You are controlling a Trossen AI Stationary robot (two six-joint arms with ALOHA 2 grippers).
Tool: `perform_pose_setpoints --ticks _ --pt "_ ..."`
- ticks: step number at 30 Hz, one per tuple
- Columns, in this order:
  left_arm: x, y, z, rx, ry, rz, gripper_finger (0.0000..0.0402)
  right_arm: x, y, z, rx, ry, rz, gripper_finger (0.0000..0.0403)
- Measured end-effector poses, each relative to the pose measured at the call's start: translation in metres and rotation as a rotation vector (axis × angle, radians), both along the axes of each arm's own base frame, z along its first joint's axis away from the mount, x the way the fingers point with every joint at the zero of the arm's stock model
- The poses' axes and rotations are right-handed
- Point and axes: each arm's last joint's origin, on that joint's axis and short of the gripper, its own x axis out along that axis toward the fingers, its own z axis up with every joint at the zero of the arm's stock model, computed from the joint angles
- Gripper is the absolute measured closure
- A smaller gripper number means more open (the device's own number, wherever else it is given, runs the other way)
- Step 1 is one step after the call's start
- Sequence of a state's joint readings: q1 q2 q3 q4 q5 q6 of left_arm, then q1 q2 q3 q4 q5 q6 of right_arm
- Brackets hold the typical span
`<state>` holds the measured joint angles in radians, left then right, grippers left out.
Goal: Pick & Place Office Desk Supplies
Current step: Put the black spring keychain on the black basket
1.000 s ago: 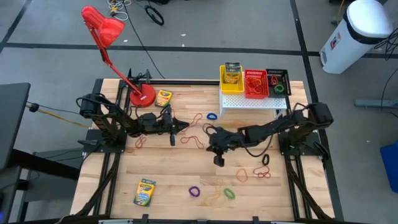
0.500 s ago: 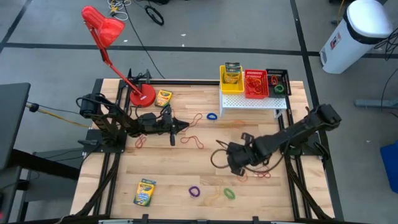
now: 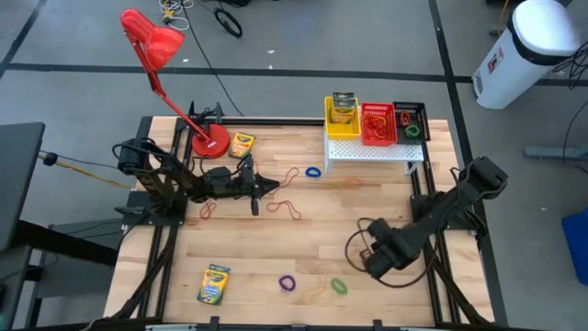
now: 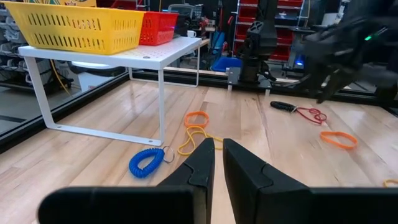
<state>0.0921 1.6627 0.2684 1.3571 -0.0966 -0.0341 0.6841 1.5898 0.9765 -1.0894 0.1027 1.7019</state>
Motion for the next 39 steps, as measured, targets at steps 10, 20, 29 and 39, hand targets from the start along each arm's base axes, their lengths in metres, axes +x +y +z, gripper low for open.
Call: perform_pose_setpoints --ticks 10,20,29,39 --pt "0.0 0.0 0.0 0.0 0.0 0.0 0.0364 -0.025 -0.015 -0.035 -0.099 0.001 -0.442 0.0213" --pt "0.0 0.0 0.0 0.0 0.0 0.0 0.0364 -0.032 -0.026 -0.049 -0.157 -0.036 -0.516 0.021" --pt "0.0 0.0 0.0 0.0 0.0 0.0 0.0364 -0.03 -0.029 -0.051 -0.168 -0.061 -0.437 0.0289" --pt "0.0 0.0 0.0 0.0 0.0 0.0 0.0364 -0.002 -0.02 -0.029 -0.132 -0.178 -0.296 0.0384"
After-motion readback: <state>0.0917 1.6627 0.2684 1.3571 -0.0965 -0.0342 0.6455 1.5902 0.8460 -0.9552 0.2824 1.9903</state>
